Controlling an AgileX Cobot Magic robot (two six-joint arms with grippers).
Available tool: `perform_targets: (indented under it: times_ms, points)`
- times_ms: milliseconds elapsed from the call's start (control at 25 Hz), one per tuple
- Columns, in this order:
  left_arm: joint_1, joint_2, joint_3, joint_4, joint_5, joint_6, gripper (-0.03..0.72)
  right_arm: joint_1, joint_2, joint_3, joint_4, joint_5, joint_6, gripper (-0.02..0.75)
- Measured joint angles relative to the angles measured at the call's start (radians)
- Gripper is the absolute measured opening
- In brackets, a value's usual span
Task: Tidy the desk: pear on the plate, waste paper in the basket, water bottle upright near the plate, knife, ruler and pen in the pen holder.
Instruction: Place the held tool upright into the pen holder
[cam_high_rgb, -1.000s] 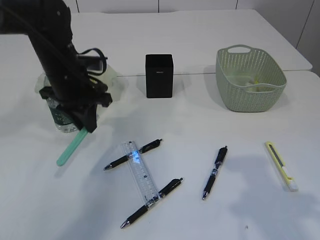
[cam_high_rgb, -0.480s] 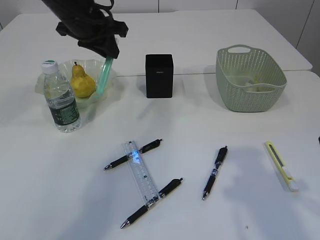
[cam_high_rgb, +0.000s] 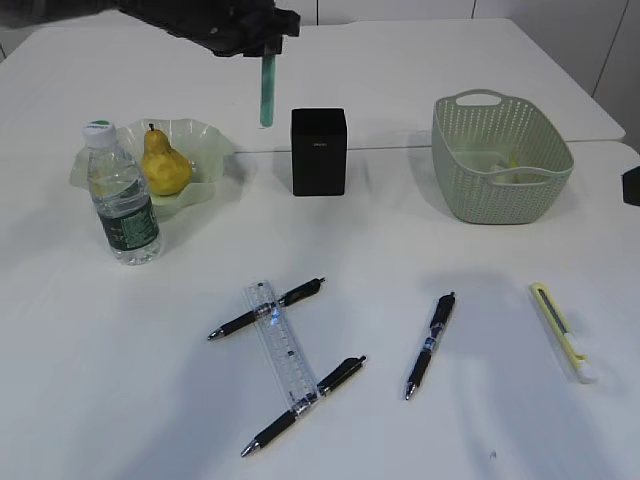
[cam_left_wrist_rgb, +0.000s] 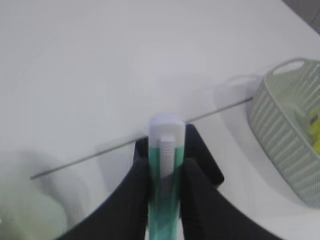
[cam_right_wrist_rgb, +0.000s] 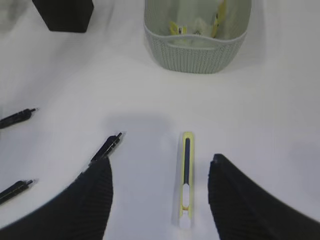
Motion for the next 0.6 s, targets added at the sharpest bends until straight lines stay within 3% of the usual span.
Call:
perform_targets:
  times_ms: [360,600]
  points:
    - [-0.067,0.123,0.000,-0.002,-0.389,0.000,0.116,0.000,0.000,0.000,-0.066,-0.032,0.000,0.478]
    - [-0.069,0.185,0.000,-0.004,-0.531,0.000,0.116,0.000,0.002,0.000,-0.133,-0.033,0.000,0.478]
